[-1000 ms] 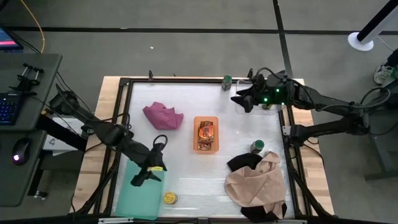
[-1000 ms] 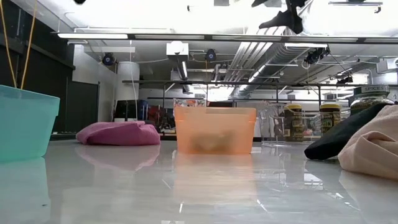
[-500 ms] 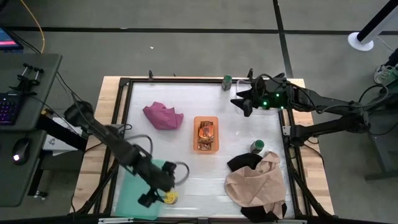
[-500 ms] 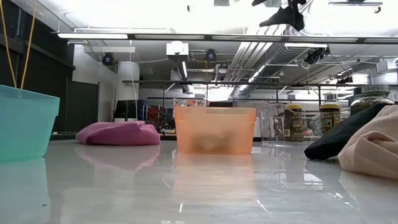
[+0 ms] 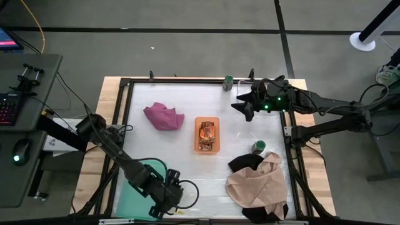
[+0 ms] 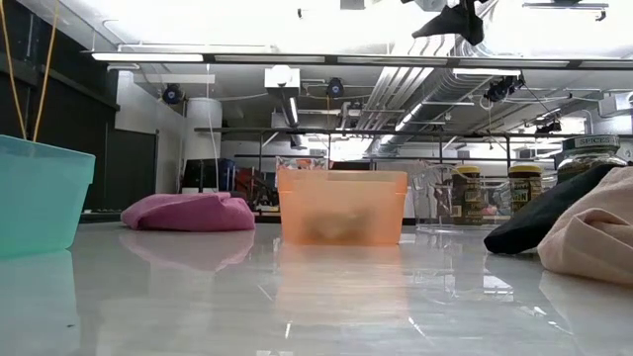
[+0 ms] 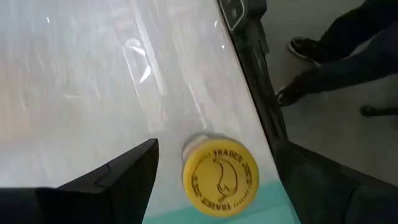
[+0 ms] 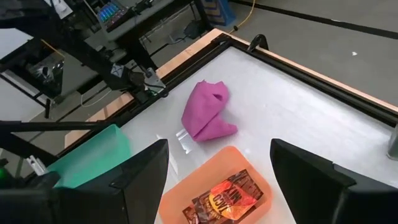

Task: Sort spices by type
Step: Put the yellow seasoning bottle into the transparent bin

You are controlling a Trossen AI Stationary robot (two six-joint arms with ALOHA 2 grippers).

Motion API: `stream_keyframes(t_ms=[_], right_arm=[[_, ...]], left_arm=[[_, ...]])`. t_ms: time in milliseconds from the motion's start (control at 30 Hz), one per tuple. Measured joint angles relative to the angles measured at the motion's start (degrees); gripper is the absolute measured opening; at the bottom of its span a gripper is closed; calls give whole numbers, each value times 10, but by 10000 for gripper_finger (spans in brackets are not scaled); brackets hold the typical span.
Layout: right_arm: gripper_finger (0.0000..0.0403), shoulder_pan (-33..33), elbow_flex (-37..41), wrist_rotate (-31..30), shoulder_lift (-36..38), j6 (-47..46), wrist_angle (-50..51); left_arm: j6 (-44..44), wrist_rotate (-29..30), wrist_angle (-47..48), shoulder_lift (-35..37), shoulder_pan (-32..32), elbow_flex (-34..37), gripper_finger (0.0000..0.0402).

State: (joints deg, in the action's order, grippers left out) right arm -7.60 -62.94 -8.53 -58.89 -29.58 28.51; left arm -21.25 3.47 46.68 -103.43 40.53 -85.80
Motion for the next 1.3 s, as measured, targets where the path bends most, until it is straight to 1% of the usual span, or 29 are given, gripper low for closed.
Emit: stream_keyframes(t_ms=[67,133,300,533,833,1133,1233,1300], right_arm=[[275,2,0,0,0,0,0],[275,2,0,0,0,0,2],[275,2,0,-1,0,12,12],[275,2,0,-2,0,14,15],[275,2,0,-2,0,14,15],[275,2,0,-5,0,15,17],[275,2,0,-5,0,15,17],[275,2,0,-5,0,14,17]], left_arm=[[-17,-14,5,-2,0,0,305],[-31,-15,14,-4,3,0,305],[-27,7,18,-4,5,2,305],[-36,-10,14,-9,3,8,305],[-37,-15,13,-39,4,8,305],[-55,-15,17,-45,3,8,305],[-56,-15,33,-45,3,8,296],[-61,-15,50,-45,3,8,278]])
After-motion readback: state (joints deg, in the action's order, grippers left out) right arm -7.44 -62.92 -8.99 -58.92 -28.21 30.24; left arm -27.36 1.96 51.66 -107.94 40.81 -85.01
